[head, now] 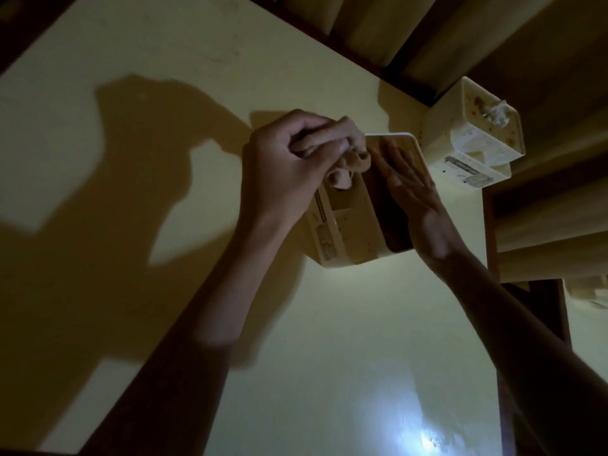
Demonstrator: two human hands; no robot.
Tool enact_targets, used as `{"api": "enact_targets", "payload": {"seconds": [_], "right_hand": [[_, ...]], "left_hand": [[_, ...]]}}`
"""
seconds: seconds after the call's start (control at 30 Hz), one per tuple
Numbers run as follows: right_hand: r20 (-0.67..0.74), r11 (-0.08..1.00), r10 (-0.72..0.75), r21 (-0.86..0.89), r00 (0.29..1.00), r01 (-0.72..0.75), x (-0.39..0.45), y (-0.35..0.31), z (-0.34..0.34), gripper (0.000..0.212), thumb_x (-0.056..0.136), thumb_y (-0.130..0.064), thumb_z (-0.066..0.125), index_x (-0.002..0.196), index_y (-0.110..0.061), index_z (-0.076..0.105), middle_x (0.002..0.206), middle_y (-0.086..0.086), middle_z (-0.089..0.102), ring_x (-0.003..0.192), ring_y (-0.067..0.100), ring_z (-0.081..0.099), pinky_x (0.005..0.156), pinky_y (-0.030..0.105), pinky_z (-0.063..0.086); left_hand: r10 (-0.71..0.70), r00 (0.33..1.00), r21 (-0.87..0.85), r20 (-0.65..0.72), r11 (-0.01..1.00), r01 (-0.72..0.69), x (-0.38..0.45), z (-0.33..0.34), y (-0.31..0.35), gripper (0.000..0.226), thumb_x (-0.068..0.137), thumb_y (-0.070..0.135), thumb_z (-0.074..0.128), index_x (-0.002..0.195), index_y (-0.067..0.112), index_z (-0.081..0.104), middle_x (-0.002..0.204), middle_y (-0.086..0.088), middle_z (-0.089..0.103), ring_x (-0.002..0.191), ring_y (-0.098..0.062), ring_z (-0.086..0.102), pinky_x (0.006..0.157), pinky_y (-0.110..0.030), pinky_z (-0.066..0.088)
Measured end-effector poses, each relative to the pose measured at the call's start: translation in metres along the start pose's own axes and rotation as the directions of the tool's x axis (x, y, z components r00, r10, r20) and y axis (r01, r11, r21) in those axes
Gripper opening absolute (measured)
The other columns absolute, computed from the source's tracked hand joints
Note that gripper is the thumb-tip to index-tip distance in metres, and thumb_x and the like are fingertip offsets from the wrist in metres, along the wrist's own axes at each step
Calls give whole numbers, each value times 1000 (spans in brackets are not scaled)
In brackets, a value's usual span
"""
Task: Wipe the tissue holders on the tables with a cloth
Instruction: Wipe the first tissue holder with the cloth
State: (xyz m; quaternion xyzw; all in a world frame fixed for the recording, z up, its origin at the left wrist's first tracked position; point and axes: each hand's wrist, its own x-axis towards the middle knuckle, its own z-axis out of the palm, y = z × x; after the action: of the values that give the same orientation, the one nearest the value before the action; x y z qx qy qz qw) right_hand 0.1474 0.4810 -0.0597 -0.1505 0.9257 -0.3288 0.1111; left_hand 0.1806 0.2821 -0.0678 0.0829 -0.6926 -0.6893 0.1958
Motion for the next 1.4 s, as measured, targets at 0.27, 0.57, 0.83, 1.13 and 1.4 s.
{"api": "enact_targets", "payload": {"seconds": [0.27, 0.57, 0.83, 1.13, 1.4], "right_hand": [[14, 998, 40, 48, 999, -41, 1, -4, -4, 47, 91, -55, 23, 136, -52, 33, 157, -21, 17, 145, -1, 7, 120, 49, 6], [-10, 999, 28, -39, 1000, -28, 0, -6, 0, 49, 93, -51, 28, 142, -44, 33, 158, -17, 14, 146, 1, 3, 120, 48, 4], [-22, 999, 34, -9, 999, -34, -1, -9, -1, 50, 92, -54, 27, 141, -45, 32, 158, -17, 14, 146, 1, 3, 120, 47, 1], [36, 1000, -14, 21, 999, 13, -5, -1, -10, 57, 94, -54, 18, 145, -37, 35, 158, -18, 15, 146, 3, 7, 119, 51, 11], [219, 989, -43, -130, 975, 73, 3, 5, -16, 48, 102, -24, 29, 142, -43, 12, 159, -11, -5, 145, 12, -15, 113, 31, -10]], "left_hand": [[22, 976, 184, 218, 981, -64, -46, 4, 2, 16, 78, 15, 74, 93, 20, 69, 80, 16, 66, 71, 5, 61, 55, -5, 41], [46, 980, 386, 192, 915, -119, -61, 19, -15, 15, 77, 19, 76, 91, 14, 75, 100, 1, 62, 86, -7, 58, 72, -11, 43], [85, 962, 430, 261, 881, -195, -78, 21, -16, 67, 76, 15, 78, 136, 18, 49, 128, -4, 49, 114, -12, 50, 88, -21, 50], [183, 977, 449, 107, 868, -212, -68, 29, -17, 16, 81, 10, 73, 97, 11, 71, 94, -4, 70, 84, -15, 65, 70, -20, 51], [88, 983, 459, 160, 875, -153, -67, 34, -9, 14, 88, 13, 65, 100, 14, 72, 100, -1, 71, 93, -17, 63, 77, -22, 49]]}}
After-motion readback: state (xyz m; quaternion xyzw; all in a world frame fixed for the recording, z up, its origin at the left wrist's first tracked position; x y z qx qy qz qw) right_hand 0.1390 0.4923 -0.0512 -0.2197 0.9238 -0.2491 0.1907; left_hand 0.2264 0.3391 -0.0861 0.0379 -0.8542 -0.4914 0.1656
